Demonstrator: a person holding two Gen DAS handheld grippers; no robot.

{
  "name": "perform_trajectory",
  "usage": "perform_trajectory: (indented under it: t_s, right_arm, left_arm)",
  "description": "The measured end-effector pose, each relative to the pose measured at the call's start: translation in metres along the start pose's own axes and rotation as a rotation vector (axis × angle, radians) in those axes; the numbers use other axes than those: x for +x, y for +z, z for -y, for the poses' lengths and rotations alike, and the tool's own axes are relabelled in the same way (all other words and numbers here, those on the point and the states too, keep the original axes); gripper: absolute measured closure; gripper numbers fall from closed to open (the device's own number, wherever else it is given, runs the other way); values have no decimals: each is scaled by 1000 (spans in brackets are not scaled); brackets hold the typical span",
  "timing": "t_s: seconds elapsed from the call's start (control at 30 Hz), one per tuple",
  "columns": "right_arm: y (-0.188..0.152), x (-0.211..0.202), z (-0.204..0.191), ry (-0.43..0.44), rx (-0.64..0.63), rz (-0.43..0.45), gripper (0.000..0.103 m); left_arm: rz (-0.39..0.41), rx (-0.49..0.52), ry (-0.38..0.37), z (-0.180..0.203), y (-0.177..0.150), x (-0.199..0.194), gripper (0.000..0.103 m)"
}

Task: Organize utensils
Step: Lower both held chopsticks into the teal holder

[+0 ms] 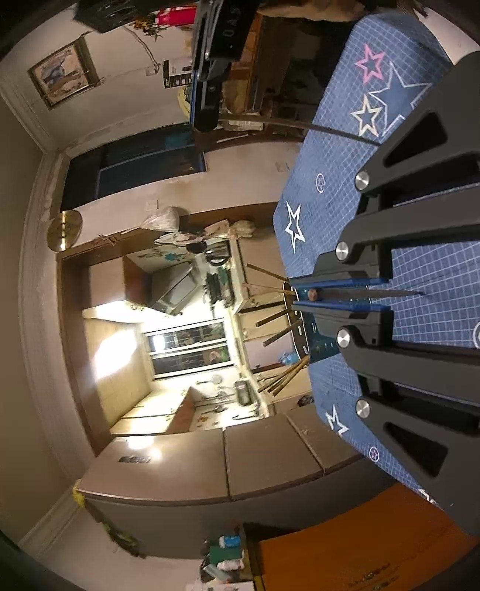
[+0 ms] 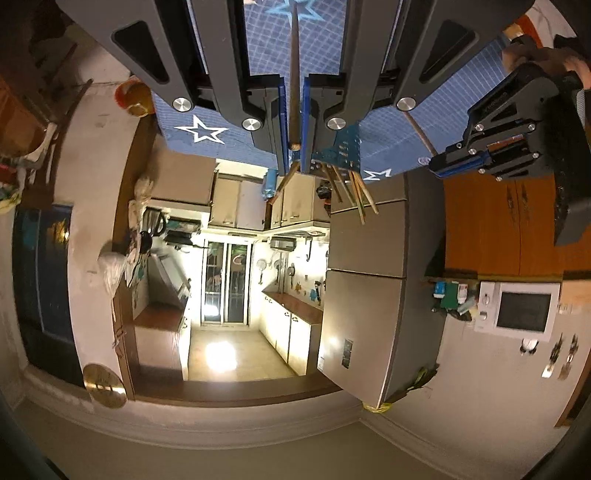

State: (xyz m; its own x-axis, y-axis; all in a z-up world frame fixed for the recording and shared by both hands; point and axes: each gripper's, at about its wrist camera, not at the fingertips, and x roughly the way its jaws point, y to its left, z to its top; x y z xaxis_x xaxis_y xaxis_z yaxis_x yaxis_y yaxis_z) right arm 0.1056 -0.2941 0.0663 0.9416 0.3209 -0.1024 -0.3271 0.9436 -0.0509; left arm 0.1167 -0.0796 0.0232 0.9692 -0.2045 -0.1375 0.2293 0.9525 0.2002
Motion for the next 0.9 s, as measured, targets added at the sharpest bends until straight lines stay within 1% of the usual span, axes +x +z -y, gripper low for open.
perform_trajectory:
  t_s: [0.17,0.33,0.5,0.63,0.77,0.9]
  right_arm:
    - [17,18,9,16,43,-19,96]
    - [25,32,13,23,79,-33,96]
    - [31,52,11,28,103,-57,96]
    - [36,62,9,29,107,-53,96]
    - [44,74,5,35,101,-50,96]
    - [52,84,-2,44,94,-49,96]
  left_arm:
    - [-34,-24,-26,-24,30,14,98]
    - [-62,-60,-48,-42,52,26,98]
    - [-114,-85,-72,-47,61,40,98]
    - [-154,-83,-91,-46,61,46,98]
    - [-181,-81,-98,-50,62,49,98]
    - [-198,-99,-99,-63,65,50,98]
